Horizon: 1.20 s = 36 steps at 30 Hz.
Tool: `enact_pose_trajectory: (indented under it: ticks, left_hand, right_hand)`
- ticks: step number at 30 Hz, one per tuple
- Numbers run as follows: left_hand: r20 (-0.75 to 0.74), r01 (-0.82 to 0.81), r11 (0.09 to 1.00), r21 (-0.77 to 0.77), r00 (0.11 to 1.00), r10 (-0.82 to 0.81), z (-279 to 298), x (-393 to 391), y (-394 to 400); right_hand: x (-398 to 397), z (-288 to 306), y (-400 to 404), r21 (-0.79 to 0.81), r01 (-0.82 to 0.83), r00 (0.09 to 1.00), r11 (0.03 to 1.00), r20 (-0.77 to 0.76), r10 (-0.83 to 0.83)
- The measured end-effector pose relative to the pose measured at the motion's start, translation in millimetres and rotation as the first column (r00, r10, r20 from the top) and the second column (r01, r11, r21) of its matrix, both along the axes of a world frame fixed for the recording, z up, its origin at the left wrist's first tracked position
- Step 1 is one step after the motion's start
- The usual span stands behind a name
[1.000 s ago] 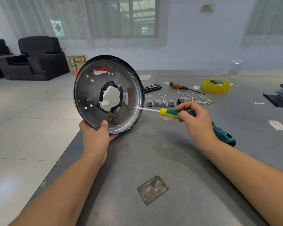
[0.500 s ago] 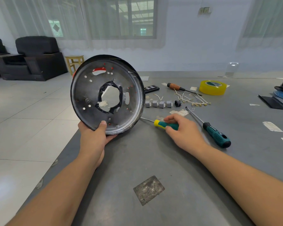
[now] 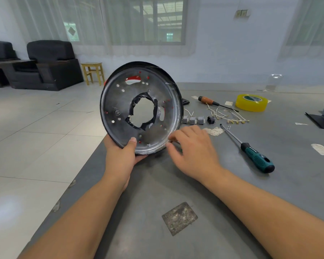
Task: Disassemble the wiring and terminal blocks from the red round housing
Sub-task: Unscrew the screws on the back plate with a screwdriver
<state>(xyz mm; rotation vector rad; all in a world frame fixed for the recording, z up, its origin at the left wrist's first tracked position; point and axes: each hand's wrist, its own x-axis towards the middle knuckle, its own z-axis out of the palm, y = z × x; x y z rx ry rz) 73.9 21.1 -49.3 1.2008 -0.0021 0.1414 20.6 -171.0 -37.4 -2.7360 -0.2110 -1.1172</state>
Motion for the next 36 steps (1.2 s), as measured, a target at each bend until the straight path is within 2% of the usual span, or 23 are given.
enact_pose_trajectory:
  ticks: [3,10,15,22,28,33,36]
  left_hand:
    - [0.024,0.021,1.000,0.021,0.999,-0.021,0.7,-3.2,-1.0]
    - [0.012,0.018,1.000,0.022,1.000,-0.018,1.3,-3.5,-1.0]
    - [0.014,0.002,0.999,0.039,1.000,-0.002,0.1,-2.2,-2.3]
    - [0.024,0.011,0.999,0.050,1.000,-0.013,-2.8,0.3,-2.0]
    - [0.028,-0.011,0.996,0.089,1.000,0.008,-6.3,4.2,-2.1]
    - [0.016,0.005,0.999,0.032,1.000,-0.005,-6.0,6.4,0.3]
    - [0.015,0.005,1.000,0.018,1.000,-0.005,-5.3,6.2,0.5]
  right_hand:
    - [12.6,-0.5,27.7,0.009,-0.012,1.000,1.000,-0.026,0.012]
    - [29.8,0.0,60.2,-0.002,0.155,0.975,0.988,-0.162,-0.153]
    - [33.0,-0.9,56.9,0.048,0.139,0.967,0.989,-0.221,-0.125]
    - [33.6,-3.2,56.5,0.108,0.127,0.969,0.986,-0.226,-0.100]
    - [31.1,-3.5,56.5,0.042,0.152,0.962,0.987,-0.237,-0.138]
    - [27.5,-1.4,51.7,0.106,0.135,0.973,0.985,-0.202,-0.112]
    - [22.8,0.6,42.6,0.171,0.047,0.988,0.984,-0.154,-0.020]
